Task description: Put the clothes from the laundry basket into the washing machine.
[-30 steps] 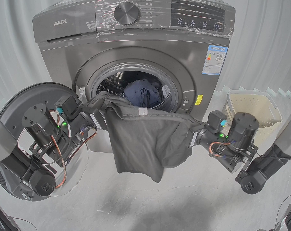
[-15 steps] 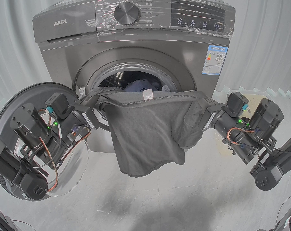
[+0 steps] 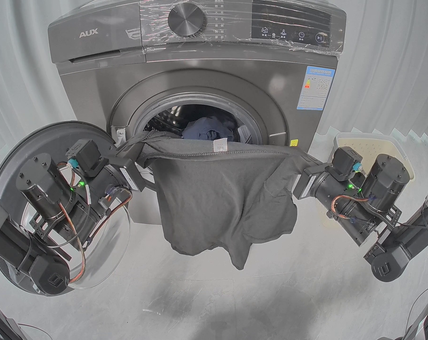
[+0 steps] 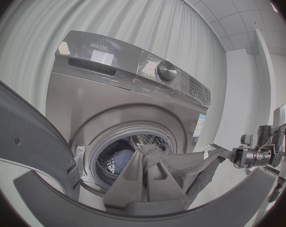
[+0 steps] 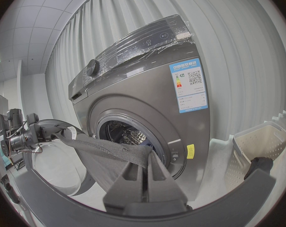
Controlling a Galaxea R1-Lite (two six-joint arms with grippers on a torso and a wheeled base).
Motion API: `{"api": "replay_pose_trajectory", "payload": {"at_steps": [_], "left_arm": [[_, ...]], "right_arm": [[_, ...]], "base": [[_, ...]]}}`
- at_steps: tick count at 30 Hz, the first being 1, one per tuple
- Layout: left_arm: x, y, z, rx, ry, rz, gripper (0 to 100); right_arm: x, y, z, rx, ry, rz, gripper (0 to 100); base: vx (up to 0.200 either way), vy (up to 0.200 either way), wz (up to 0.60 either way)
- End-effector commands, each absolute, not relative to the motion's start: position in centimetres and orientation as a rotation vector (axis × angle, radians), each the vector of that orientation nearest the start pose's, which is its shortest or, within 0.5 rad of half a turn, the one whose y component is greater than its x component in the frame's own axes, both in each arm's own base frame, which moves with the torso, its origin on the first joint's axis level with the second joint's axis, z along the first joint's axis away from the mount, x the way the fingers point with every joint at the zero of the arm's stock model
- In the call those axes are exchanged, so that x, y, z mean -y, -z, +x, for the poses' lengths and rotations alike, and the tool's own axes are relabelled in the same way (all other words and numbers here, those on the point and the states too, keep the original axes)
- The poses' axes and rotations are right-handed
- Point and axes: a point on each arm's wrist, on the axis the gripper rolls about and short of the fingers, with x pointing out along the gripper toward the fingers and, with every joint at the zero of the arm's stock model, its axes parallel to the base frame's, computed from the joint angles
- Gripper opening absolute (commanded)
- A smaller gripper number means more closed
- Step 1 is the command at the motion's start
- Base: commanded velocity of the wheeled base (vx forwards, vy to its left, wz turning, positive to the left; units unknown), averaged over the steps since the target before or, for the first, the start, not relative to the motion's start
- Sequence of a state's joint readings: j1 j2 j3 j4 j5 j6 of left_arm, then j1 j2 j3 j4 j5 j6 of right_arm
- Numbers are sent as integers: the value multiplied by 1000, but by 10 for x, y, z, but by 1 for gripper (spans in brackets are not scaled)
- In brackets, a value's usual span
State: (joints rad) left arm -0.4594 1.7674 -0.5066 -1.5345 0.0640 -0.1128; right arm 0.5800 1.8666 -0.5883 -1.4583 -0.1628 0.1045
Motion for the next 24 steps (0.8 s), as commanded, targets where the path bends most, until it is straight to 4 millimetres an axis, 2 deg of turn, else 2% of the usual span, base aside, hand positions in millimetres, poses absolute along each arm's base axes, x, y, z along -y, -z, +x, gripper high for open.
{"api": "replay_pose_trajectory", "payload": {"at_steps": [1, 9, 13, 19, 24], "left_arm": [[118, -177, 256, 225, 379, -169, 0], [113, -174, 253, 193, 368, -151, 0], [113, -179, 251, 209, 372, -156, 0], [111, -195, 247, 271, 377, -170, 0], [112, -200, 246, 296, 384, -176, 0]], "right_arm": [[-167, -167, 267, 179, -411, 180, 0], [-170, -182, 271, 241, -410, 206, 0], [-173, -185, 270, 248, -421, 219, 0], [-178, -202, 268, 317, -437, 251, 0], [-176, -204, 267, 322, -439, 254, 0]], "base": [[0, 0, 0], [0, 0, 0], [0, 0, 0], [0, 0, 0], [0, 0, 0]]}}
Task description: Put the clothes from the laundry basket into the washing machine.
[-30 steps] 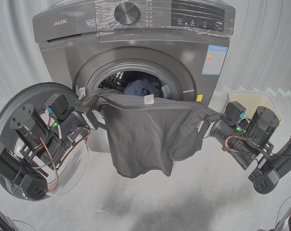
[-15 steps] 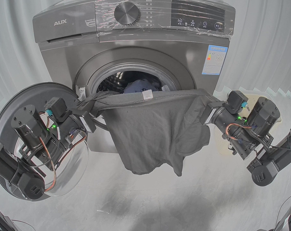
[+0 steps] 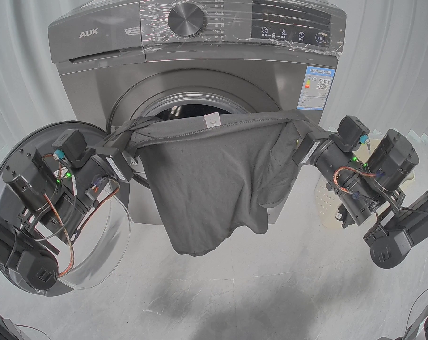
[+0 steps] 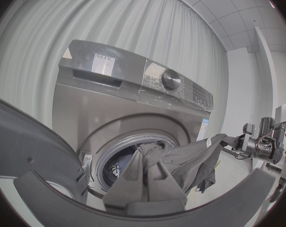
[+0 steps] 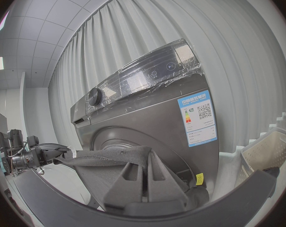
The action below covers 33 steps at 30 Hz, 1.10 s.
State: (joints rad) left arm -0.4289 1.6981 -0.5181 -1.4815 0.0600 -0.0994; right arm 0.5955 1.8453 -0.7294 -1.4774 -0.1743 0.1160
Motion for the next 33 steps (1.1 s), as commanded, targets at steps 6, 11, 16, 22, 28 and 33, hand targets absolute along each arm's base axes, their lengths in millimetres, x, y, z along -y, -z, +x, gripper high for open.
{"api": "replay_pose_trajectory", "payload": {"at_steps": [6, 11, 16, 22, 28, 33], "left_arm": [[111, -201, 246, 299, 379, -177, 0], [113, -201, 245, 297, 388, -178, 0], [114, -199, 247, 290, 393, -178, 0], [128, -192, 251, 266, 427, -178, 0], [134, -186, 256, 251, 436, -176, 0], [138, -190, 255, 266, 452, -183, 0]], "right_arm": [[-177, -204, 266, 321, -439, 254, 0], [-177, -203, 266, 319, -439, 254, 0], [-177, -204, 266, 319, -439, 256, 0], [-182, -203, 262, 312, -451, 263, 0], [-193, -196, 255, 276, -475, 292, 0], [-206, -175, 247, 201, -522, 272, 0]], "base": [[0, 0, 0], [0, 0, 0], [0, 0, 0], [0, 0, 0], [0, 0, 0], [0, 0, 0]]}}
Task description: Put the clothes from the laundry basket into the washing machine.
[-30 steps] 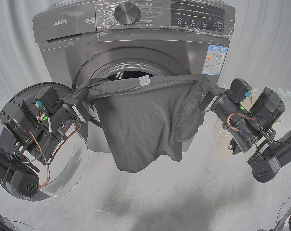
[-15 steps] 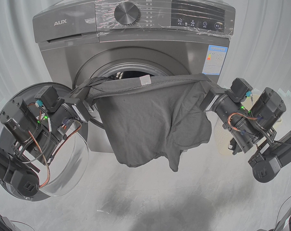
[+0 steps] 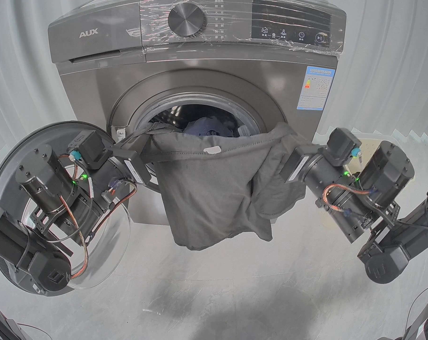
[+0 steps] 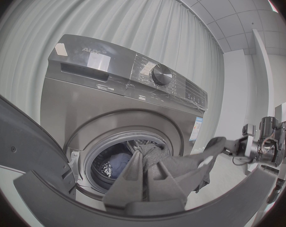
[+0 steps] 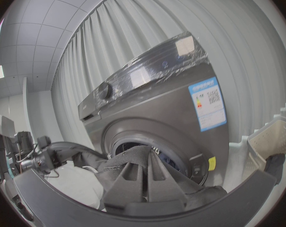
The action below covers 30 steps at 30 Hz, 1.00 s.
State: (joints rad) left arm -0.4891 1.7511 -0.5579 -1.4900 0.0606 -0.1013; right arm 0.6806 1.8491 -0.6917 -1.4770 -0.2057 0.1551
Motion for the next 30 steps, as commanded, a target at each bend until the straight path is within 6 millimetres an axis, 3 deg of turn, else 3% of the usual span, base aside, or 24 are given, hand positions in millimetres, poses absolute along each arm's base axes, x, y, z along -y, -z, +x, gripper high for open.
{"api": "replay_pose_trajectory", "payload": {"at_steps": [1, 2, 5, 9, 10, 17, 21, 30], "left_arm": [[142, -190, 255, 268, 462, -187, 0], [142, -190, 255, 268, 462, -187, 0], [149, -191, 255, 275, 479, -192, 0], [149, -192, 255, 279, 481, -194, 0], [149, -193, 256, 282, 481, -195, 0], [149, -197, 255, 295, 479, -200, 0], [149, -197, 255, 298, 480, -201, 0], [151, -198, 253, 302, 491, -202, 0]], "right_arm": [[-212, -161, 245, 150, -539, 267, 0], [-212, -161, 245, 150, -539, 267, 0], [-221, -135, 244, 81, -563, 240, 0], [-230, -125, 241, 46, -588, 224, 0], [-233, -120, 240, 31, -593, 217, 100], [-248, -81, 220, -104, -649, 146, 100], [-251, -75, 214, -131, -666, 130, 100], [-255, -48, 225, -188, -641, 94, 100]], "base": [[0, 0, 0], [0, 0, 0], [0, 0, 0], [0, 0, 0], [0, 0, 0], [0, 0, 0], [0, 0, 0], [0, 0, 0]]}}
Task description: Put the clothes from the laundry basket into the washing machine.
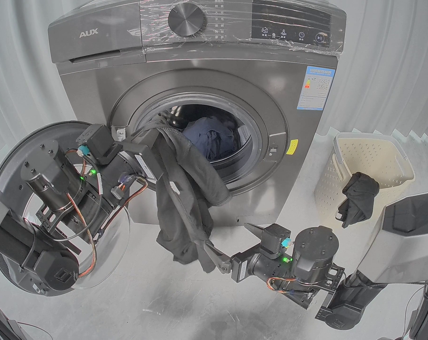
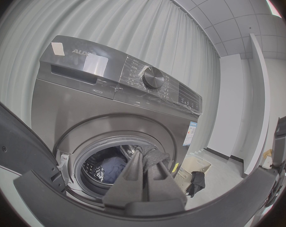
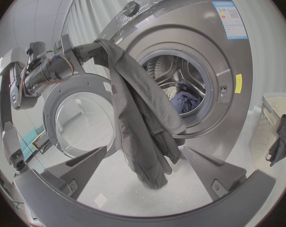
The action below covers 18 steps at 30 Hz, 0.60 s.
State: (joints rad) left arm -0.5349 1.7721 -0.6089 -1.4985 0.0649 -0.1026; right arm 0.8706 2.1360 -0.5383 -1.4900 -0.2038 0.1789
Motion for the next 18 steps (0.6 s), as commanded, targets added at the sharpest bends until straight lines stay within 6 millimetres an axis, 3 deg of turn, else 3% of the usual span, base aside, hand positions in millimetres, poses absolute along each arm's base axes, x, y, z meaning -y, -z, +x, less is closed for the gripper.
{"api": "replay_pose_trajectory", "payload": {"at_steps": [1, 11, 18], "left_arm": [[151, -198, 252, 304, 492, -203, 0], [152, -199, 251, 312, 501, -205, 0], [152, -199, 251, 309, 500, -204, 0]], "right_arm": [[-256, -46, 228, -191, -638, 93, 100], [-258, -42, 262, -148, -628, 114, 100], [-266, -40, 264, -127, -726, 104, 100]], "base": [[0, 0, 0], [0, 0, 0], [0, 0, 0]]}}
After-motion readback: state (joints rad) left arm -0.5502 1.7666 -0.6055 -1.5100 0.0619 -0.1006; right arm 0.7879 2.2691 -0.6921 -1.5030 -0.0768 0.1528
